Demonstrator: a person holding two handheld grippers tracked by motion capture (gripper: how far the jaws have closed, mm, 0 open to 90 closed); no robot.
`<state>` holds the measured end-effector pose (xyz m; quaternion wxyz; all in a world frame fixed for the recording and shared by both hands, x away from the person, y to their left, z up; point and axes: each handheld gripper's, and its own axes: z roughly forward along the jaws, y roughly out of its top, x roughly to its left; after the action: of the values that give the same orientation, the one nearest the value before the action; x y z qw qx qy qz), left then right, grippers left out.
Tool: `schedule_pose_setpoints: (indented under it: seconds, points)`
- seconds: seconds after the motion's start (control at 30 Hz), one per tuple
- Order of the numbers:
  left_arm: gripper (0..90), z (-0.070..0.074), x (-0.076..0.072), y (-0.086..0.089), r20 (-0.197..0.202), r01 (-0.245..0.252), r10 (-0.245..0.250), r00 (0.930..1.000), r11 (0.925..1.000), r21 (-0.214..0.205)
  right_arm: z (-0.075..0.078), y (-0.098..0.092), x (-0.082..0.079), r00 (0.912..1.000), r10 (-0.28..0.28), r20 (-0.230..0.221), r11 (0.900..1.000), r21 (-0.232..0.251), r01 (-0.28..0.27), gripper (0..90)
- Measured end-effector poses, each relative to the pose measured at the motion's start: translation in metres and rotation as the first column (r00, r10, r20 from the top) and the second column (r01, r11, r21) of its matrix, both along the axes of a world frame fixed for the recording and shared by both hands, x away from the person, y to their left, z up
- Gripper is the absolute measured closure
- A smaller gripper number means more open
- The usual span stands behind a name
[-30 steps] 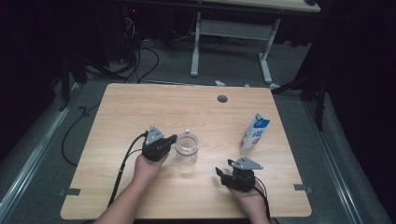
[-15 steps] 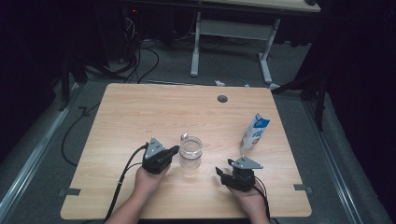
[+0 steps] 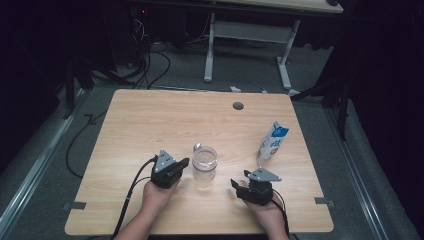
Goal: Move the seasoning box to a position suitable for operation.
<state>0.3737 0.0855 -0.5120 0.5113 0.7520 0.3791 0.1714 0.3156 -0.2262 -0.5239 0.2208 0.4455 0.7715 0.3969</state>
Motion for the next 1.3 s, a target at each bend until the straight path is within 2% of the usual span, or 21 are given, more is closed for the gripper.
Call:
schedule_pose_setpoints:
  seconds: [0.17, 0.5, 0.6, 0.87, 1.0, 1.1, 1.3]
  points:
    - [87.7, 0.002, 0.012, -0.006, -0.020, 0.002, -0.002, 0.9998, 1.0000, 0.008, 0.001, -0.001, 0.000, 1.0000, -0.007, 0.001, 0.9999, 0.007, 0.007, 37.5]
    - [88.5, 0.003, 0.007, -0.011, 0.003, 0.021, -0.021, 0.9998, 0.9998, 0.005, 0.001, -0.001, 0.000, 0.9998, -0.013, 0.014, 0.9999, 0.000, 0.013, 38.0]
    - [89.8, 0.005, 0.002, -0.010, 0.024, 0.018, -0.018, 0.9996, 0.9998, 0.005, 0.001, -0.002, 0.001, 0.9996, -0.024, 0.016, 0.9997, 0.003, 0.024, 38.1]
    - [89.7, 0.005, -0.014, -0.013, 0.036, 0.046, -0.045, 0.9984, 0.9985, -0.030, 0.001, -0.002, 0.000, 0.9994, -0.023, 0.026, 0.9997, 0.004, 0.023, 37.4]
    - [89.5, 0.005, -0.025, -0.016, 0.045, 0.059, -0.058, 0.9973, 0.9979, -0.028, 0.002, -0.002, -0.001, 0.9992, -0.028, 0.028, 0.9996, 0.004, 0.028, 36.8]
    - [89.5, 0.004, -0.029, -0.017, 0.039, 0.070, -0.068, 0.9969, 0.9968, -0.039, 0.002, -0.002, 0.000, 0.9989, -0.034, 0.032, 0.9994, 0.003, 0.034, 36.5]
    - [89.0, 0.003, -0.035, -0.023, 0.040, 0.094, -0.092, 0.9949, 0.9950, -0.034, 0.001, -0.001, 0.000, 0.9990, -0.028, 0.033, 0.9996, -0.003, 0.028, 36.1]
